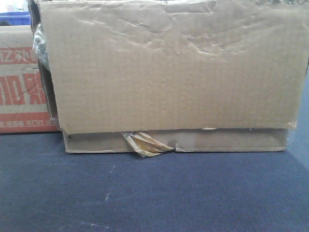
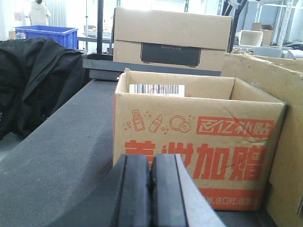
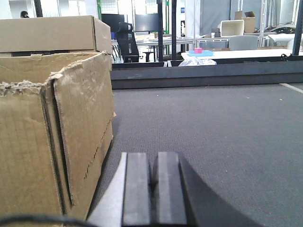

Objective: Stack two boxes on right shelf middle

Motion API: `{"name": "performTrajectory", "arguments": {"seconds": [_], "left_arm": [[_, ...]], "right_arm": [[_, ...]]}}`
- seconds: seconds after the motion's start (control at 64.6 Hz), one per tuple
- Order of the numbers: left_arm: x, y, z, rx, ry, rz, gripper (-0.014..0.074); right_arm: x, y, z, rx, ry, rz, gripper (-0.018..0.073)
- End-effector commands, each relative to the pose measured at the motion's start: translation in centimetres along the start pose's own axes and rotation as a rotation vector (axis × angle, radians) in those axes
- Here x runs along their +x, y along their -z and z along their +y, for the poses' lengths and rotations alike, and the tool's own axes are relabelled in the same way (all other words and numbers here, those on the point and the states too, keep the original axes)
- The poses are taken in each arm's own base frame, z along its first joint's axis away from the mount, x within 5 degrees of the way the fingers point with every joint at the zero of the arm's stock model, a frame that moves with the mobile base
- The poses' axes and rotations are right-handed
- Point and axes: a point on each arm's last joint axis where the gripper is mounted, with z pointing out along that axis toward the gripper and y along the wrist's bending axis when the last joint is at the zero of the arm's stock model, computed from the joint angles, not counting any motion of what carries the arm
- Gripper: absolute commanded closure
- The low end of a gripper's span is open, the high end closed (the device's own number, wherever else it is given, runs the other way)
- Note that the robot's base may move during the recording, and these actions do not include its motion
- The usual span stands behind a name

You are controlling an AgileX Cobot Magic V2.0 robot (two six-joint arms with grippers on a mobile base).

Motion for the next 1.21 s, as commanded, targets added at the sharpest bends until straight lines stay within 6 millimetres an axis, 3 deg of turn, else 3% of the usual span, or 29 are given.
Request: {"name": "performTrajectory", "arguments": {"seconds": [0.0, 0.913, 1.192], "left_arm": [[-0.2, 0.0, 0.0, -0.004, -0.001, -0.020, 0.0708], [-0.7, 0.1, 0.0, -0.001, 0.004, -0.079, 0.0708], [-1.9, 0.2, 0.0, 0.003, 0.025, -0.174, 0.0708]], "right_arm": [[-0.2, 0.0, 0.0, -0.003, 0.012, -0.021, 0.0712], [-0.2, 0.0, 0.0, -0.003, 0.012, -0.021, 0.0712], [-1.3, 0.1, 0.0, 0.000, 0.011, -0.141, 0.0712]]}}
